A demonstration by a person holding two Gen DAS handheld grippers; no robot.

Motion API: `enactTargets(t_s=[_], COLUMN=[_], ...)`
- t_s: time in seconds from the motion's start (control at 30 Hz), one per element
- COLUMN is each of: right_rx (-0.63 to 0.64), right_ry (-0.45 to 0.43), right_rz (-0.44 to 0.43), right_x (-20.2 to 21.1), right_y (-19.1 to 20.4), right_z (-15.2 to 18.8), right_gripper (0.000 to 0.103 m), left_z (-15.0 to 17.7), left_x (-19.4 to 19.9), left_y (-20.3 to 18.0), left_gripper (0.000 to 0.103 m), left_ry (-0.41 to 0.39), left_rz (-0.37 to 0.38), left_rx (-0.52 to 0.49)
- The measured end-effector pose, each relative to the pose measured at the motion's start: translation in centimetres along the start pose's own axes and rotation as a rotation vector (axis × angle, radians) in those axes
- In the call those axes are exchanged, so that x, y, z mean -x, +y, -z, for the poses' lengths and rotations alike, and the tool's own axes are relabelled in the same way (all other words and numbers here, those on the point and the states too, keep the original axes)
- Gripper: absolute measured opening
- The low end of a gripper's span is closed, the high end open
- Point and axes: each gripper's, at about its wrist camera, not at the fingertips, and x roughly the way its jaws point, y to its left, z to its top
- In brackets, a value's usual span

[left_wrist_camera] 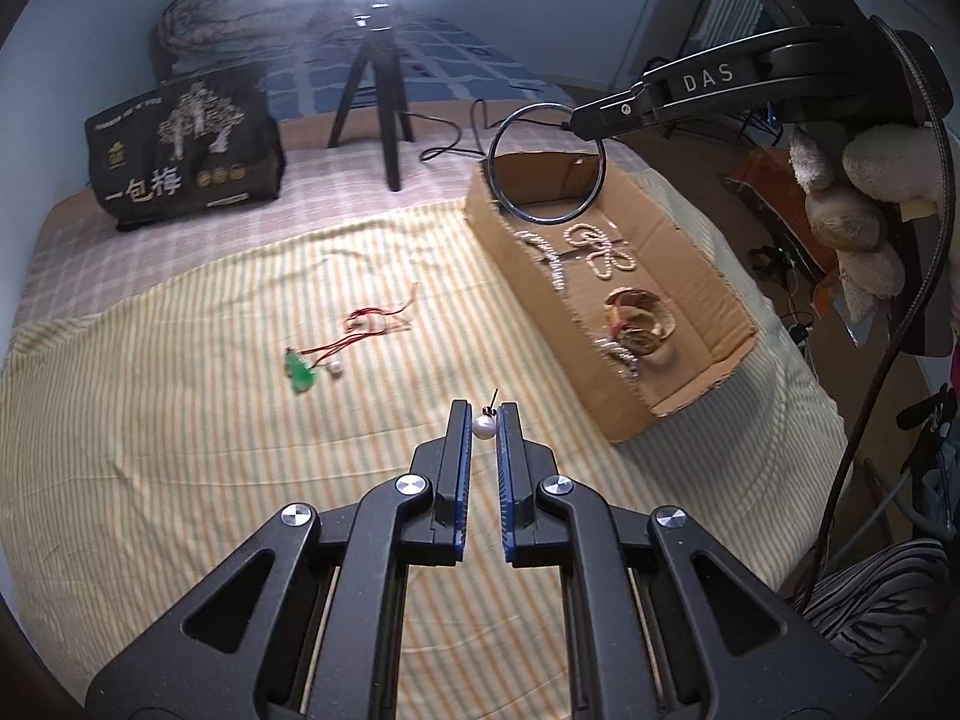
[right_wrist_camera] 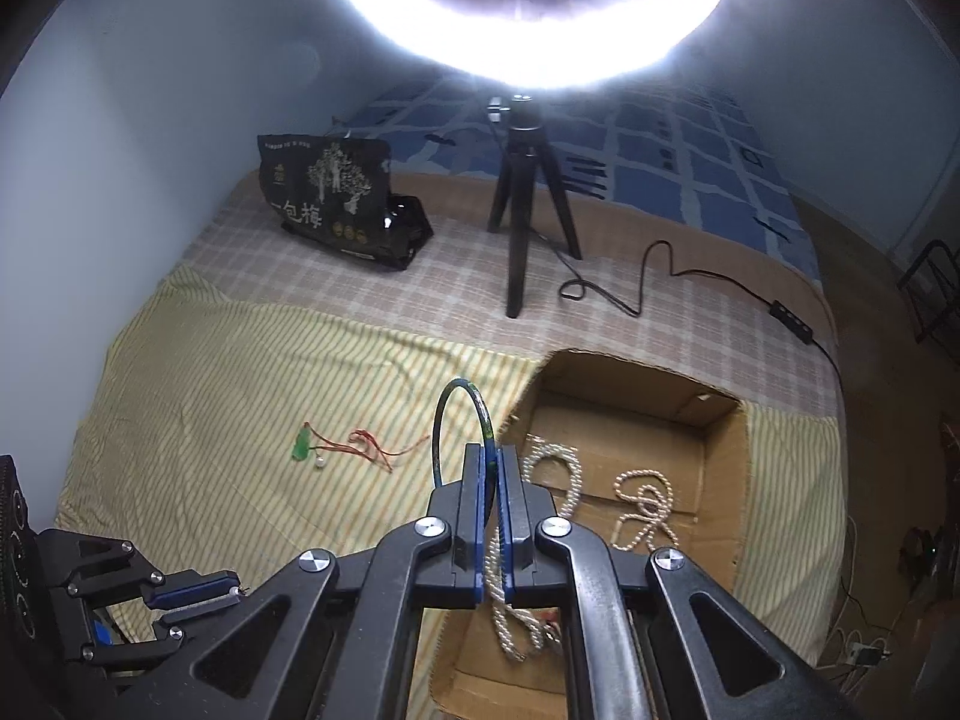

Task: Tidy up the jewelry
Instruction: 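Carry the pearl earring and blue bangle over the cardboard box with both grippers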

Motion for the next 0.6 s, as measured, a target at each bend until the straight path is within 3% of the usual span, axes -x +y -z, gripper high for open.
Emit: enactTargets(t_s=[0.6], right_rx=[-0.039], right_ry=[-0.013], right_rz=[0.071], right_x=[1.5], right_y=[-6.6], right_z=[2.1], right_gripper=[0.001], left_z=[-2.2], left_x=[-2.9], left_y=[-7.4], left_gripper=[0.006], left_ry=[0.002], left_rz=[0.058], left_rx=[-0.108])
